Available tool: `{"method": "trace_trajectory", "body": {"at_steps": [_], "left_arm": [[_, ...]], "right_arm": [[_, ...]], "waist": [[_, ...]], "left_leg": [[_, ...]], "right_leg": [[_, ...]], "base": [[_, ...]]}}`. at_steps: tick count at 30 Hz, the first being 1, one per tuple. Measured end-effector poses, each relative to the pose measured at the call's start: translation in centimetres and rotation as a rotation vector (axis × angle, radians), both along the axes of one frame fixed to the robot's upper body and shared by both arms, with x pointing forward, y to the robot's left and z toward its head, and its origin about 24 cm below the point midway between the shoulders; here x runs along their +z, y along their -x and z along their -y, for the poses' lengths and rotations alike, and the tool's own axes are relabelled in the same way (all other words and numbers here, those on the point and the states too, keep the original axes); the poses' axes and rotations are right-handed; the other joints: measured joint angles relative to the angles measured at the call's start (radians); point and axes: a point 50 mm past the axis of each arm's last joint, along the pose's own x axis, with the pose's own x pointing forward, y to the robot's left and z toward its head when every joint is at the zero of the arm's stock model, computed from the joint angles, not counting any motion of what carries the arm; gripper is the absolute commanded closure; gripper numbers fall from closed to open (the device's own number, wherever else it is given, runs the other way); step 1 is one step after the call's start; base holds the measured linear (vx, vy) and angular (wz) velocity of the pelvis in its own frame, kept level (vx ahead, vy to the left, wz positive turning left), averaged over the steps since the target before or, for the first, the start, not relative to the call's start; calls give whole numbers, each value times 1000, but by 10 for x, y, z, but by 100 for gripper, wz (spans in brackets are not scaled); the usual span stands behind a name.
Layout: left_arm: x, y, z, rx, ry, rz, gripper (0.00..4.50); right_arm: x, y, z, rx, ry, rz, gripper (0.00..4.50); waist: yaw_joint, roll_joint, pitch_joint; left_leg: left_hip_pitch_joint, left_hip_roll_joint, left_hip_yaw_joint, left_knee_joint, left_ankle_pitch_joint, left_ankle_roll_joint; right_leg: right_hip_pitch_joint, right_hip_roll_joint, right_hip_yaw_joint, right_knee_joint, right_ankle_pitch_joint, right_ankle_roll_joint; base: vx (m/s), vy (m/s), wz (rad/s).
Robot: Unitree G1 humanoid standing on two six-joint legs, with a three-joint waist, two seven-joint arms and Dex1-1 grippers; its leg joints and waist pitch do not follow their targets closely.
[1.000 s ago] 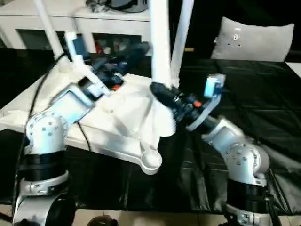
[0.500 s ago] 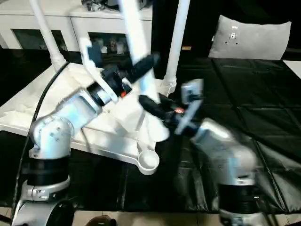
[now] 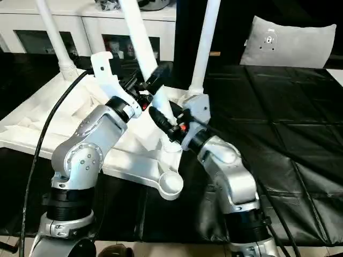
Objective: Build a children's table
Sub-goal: Pick table leg
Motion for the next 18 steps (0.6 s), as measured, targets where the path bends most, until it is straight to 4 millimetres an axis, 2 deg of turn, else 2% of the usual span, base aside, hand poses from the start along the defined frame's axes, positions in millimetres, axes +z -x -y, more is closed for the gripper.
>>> {"method": "trace_trajectory", "body": {"at_steps": [18], "left_arm": [[-2, 0, 1, 15, -29, 5, 128]], "right_arm": [[-5, -1, -4, -17, 6, 33, 264]], "waist": [[0, 0, 0]], "left_leg": [[0, 0, 0, 1, 2, 2]], "right_leg": [[0, 0, 0, 0, 3, 0]], "base": [[0, 0, 0]]}}
